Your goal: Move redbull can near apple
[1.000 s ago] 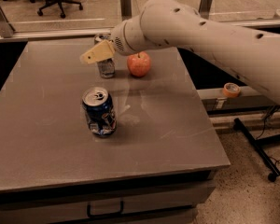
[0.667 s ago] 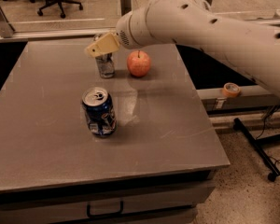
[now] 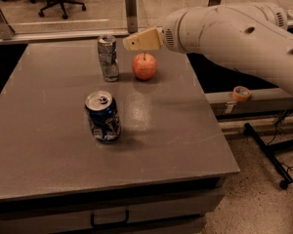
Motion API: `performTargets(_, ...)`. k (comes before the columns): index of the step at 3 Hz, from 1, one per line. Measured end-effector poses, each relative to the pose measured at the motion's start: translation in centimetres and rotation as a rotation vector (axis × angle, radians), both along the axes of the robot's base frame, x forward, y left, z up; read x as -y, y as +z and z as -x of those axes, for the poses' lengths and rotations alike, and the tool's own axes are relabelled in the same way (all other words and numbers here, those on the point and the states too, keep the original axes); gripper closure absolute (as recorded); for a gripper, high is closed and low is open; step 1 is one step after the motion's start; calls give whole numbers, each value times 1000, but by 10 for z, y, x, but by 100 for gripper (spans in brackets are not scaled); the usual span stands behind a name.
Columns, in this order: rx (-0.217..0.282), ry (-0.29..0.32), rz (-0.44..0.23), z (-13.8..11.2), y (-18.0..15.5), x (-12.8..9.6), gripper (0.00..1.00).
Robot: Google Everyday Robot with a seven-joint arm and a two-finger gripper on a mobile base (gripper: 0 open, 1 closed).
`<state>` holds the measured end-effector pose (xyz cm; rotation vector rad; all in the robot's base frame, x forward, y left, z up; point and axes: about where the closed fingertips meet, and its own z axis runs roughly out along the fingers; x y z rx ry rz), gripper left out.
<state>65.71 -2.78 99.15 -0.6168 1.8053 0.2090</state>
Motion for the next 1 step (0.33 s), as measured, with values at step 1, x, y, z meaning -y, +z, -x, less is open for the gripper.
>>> performTargets(1,9,-172,-40,31,-3,92,0)
